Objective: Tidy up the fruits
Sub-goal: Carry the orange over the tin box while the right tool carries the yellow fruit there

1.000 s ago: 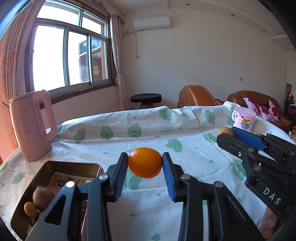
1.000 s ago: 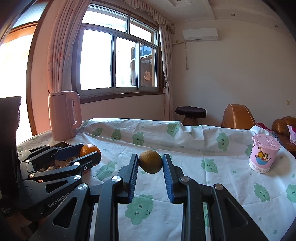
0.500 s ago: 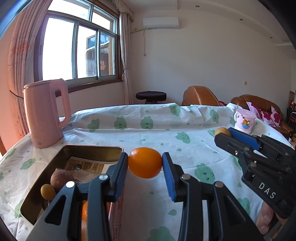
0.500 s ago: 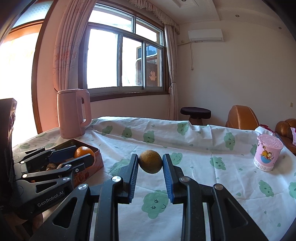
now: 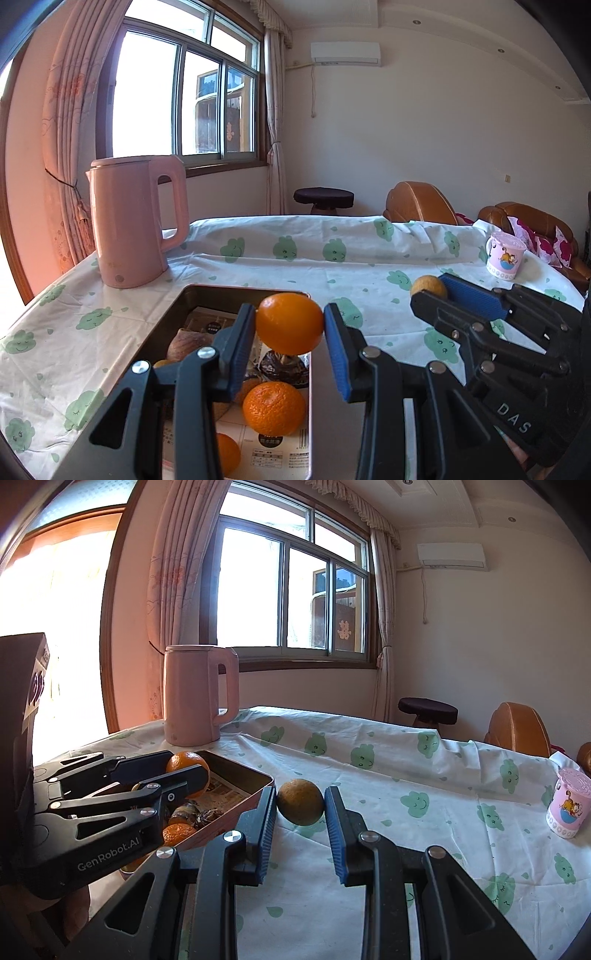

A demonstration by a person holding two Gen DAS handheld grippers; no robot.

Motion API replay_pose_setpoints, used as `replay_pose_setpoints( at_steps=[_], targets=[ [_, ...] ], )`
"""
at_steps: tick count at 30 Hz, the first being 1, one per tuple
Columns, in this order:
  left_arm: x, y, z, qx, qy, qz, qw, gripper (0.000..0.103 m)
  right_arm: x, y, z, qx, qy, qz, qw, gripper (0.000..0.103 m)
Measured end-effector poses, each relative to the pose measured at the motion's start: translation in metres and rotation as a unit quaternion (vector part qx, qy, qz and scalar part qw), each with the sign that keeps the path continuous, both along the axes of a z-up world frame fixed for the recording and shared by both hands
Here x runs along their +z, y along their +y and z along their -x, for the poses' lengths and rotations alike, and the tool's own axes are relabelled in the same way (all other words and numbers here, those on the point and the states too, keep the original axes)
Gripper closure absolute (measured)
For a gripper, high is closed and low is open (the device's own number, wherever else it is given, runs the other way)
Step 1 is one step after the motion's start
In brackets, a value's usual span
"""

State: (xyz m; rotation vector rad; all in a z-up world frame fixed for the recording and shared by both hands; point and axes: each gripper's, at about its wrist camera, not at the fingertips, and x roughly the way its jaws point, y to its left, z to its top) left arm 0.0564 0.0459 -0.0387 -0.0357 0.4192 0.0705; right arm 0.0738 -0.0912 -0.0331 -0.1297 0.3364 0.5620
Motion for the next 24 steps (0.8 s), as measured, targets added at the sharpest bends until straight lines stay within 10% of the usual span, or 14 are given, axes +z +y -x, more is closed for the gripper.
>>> replay_pose_setpoints(
  at_steps=[24],
  targets=[
    [-0.005,0.049,0.01,0.052,0.02,0.004,0.9984,0.063,0.009,0.062,0.002,0.053,-0.004,0.013,0.998,0.074]
  ],
)
